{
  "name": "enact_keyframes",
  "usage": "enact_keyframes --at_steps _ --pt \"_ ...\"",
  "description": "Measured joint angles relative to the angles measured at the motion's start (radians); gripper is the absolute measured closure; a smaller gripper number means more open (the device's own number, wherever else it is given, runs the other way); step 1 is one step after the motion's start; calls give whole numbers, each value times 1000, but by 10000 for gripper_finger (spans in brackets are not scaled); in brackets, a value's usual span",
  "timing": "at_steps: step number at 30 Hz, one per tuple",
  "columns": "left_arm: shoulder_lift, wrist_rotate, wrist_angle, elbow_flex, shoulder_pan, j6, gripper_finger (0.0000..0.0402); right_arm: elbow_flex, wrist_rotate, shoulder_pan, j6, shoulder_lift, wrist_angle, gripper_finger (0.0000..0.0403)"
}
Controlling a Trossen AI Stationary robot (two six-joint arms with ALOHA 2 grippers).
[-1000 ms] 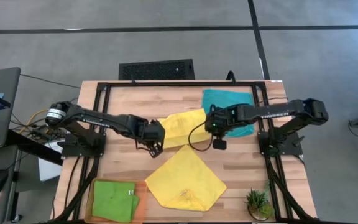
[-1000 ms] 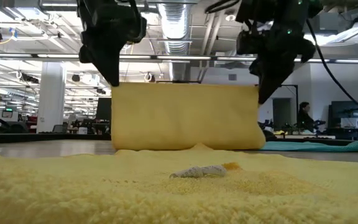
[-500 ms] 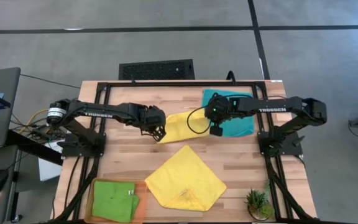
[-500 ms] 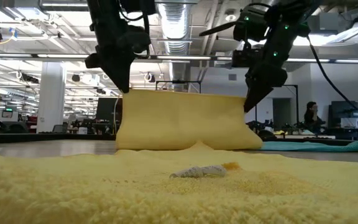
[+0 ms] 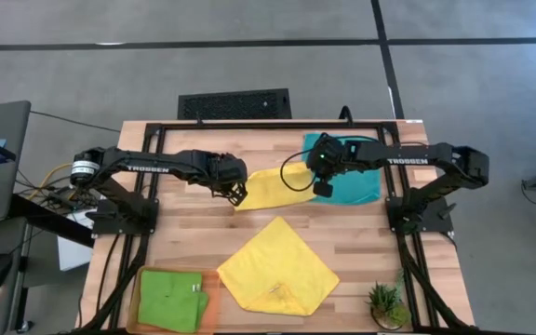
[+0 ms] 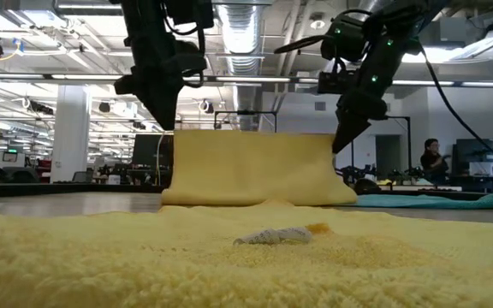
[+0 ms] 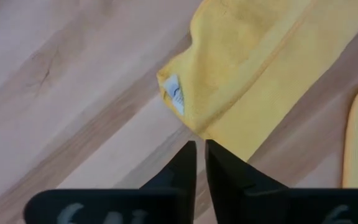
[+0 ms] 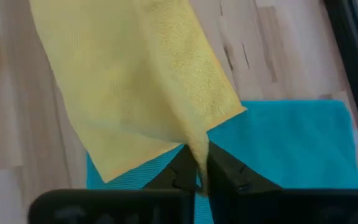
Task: Fold microfiber towels
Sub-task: Fold the top yellow microfiber towel
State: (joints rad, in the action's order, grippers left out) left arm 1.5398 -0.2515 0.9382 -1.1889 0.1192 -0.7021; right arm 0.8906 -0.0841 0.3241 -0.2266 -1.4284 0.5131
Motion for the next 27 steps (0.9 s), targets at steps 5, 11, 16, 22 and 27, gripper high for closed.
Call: enact_keyframes --at_steps 5,11,16,22,27 --pt "0 -1 -5 0 0 4 328 0 0 -1 -61 0 -27 306" --pt "0 -21 -12 0 0 49 280 0 -48 -1 -70 0 -52 230" --pt "0 16 -34 0 -40 115 270 10 -48 0 -40 2 -38 188" --pt "-1 41 -211 24 -114 303 278 60 27 -4 -25 3 18 175" --pt "-1 98 -440 149 -119 305 288 78 39 -4 -16 3 20 178"
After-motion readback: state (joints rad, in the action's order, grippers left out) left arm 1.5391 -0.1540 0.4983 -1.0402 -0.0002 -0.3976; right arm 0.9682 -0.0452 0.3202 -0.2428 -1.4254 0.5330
